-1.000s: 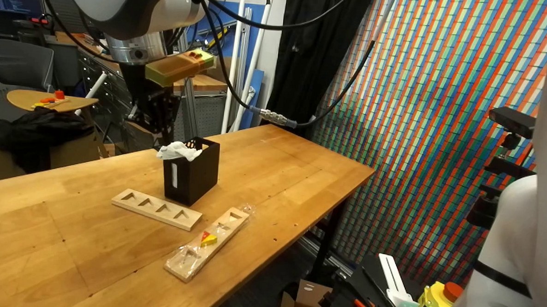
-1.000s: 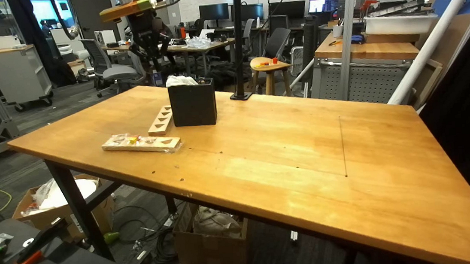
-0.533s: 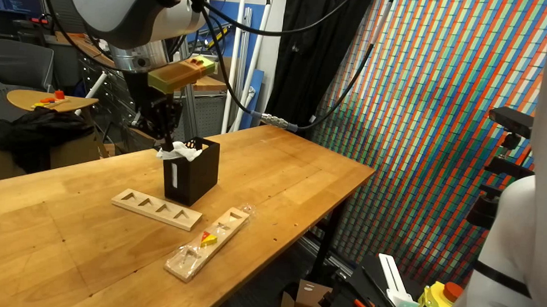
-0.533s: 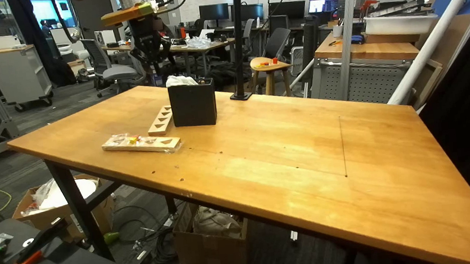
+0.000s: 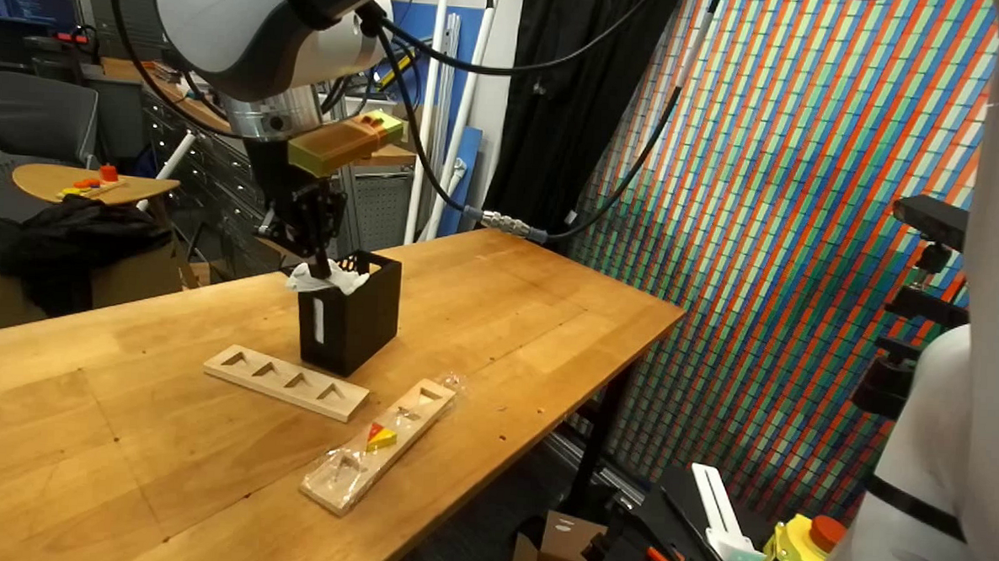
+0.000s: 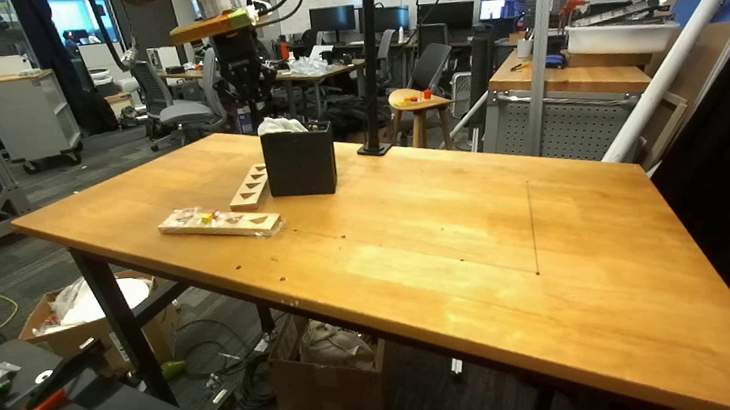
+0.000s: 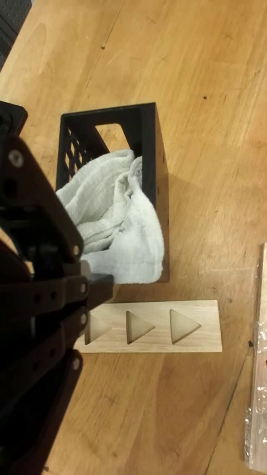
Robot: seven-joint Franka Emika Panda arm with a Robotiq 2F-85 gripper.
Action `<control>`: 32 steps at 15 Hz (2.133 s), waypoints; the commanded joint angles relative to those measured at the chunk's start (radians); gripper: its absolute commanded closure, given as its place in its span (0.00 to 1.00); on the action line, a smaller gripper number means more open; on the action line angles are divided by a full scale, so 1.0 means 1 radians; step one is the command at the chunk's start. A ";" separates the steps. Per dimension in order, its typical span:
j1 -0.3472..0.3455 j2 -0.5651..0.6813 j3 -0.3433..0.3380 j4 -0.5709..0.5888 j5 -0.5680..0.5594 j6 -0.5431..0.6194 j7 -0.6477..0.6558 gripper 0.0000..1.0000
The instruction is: Place the white towel inside the black basket
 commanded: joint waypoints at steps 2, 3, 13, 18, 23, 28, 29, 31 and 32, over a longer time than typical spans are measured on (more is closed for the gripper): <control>-0.027 0.013 -0.001 0.020 0.023 0.016 -0.045 1.00; -0.032 0.014 -0.001 0.018 0.028 0.021 -0.050 1.00; -0.075 0.013 -0.003 -0.002 0.082 0.055 -0.082 1.00; -0.094 0.015 -0.003 -0.008 0.121 0.079 -0.113 1.00; -0.113 0.026 -0.005 -0.011 0.145 0.099 -0.148 1.00; -0.136 0.046 -0.007 0.006 0.173 0.097 -0.194 1.00; -0.140 0.050 -0.007 0.009 0.177 0.097 -0.203 1.00; -0.150 0.059 -0.007 0.016 0.186 0.096 -0.220 1.00; -0.154 0.064 -0.006 0.020 0.191 0.094 -0.229 1.00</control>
